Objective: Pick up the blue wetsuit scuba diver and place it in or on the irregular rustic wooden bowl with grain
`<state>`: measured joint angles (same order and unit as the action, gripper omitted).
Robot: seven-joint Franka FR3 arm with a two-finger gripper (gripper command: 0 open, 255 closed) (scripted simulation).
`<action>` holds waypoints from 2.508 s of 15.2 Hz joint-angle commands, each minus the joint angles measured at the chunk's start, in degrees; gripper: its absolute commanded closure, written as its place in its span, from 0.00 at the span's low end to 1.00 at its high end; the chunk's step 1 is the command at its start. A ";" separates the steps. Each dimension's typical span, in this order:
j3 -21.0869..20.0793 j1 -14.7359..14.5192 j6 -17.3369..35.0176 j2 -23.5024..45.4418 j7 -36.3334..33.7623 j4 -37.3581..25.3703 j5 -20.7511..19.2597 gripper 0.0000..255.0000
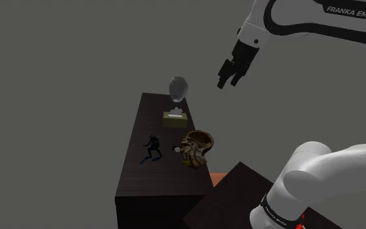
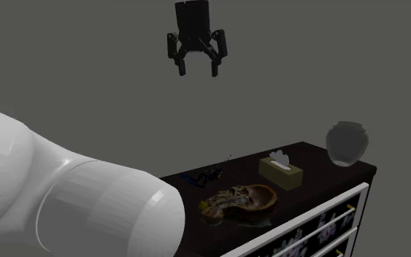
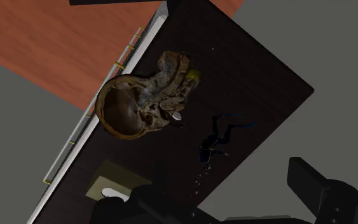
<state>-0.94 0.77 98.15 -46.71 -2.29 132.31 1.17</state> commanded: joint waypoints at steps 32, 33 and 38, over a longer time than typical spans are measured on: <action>-1.58 -1.11 27.40 64.95 -2.02 -23.98 3.74 0.00; -1.63 -1.15 27.43 67.26 -2.08 -25.83 3.81 0.00; -1.83 -1.40 26.58 79.02 -2.46 -36.29 4.09 0.00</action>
<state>-2.75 -0.59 125.03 29.82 -4.68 98.36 5.22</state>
